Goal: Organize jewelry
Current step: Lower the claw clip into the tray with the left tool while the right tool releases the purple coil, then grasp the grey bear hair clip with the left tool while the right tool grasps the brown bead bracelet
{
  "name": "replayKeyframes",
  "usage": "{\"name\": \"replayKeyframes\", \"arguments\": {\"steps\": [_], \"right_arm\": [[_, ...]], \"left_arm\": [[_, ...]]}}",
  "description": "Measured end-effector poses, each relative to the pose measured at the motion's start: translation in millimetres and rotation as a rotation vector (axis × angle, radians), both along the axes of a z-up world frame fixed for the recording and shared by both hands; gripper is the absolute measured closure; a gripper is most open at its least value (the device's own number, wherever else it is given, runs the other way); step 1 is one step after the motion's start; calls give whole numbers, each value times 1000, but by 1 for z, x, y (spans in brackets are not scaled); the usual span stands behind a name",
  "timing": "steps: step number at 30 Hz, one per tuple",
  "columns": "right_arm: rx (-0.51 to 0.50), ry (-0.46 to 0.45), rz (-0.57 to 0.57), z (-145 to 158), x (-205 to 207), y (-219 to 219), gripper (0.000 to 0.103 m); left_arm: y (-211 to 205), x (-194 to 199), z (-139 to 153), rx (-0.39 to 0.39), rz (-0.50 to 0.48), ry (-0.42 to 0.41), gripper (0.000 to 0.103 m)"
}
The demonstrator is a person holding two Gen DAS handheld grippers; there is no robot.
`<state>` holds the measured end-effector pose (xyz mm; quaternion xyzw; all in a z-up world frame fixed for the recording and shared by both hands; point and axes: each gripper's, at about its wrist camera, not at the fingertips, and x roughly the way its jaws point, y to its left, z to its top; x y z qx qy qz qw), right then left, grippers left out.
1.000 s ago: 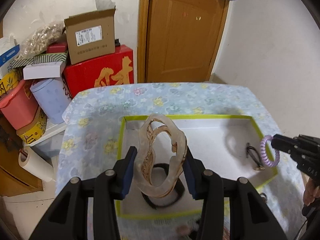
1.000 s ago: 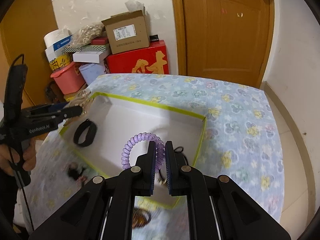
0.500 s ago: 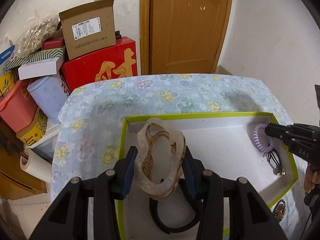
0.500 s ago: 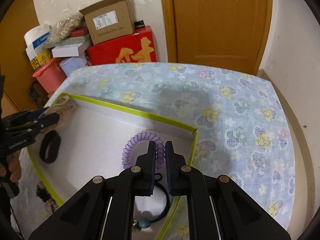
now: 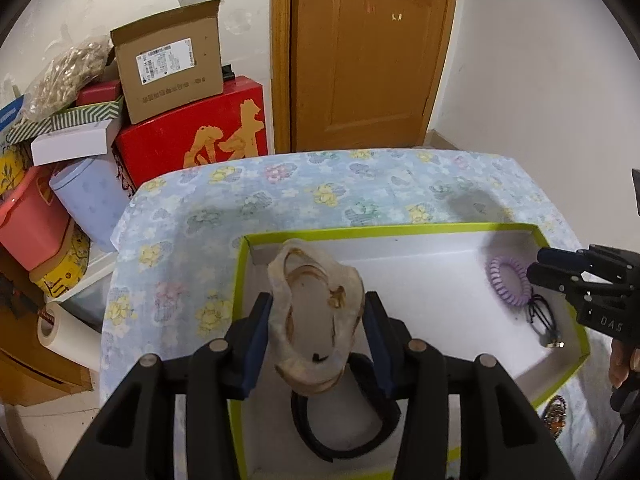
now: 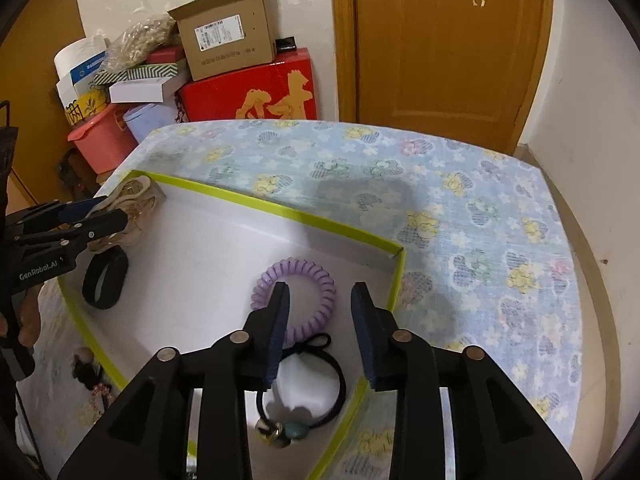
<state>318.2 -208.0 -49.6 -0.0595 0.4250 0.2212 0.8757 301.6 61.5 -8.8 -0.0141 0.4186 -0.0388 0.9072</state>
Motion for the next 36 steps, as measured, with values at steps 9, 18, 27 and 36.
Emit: {"name": "replayKeyframes", "arguments": {"steps": [9, 18, 27, 36], "right_arm": [[35, -29, -9, 19, -36, -15, 67], [88, -65, 5, 40, -104, -31, 66], [121, -59, 26, 37, -172, -44, 66], [86, -75, 43, 30, -216, -42, 67]], "left_arm": [[4, -34, 18, -31, 7, -35, 55], [-4, -102, 31, -36, 8, -71, 55], [-20, -172, 37, -55, 18, -93, 55], [-31, -210, 37, -52, 16, -102, 55]]}}
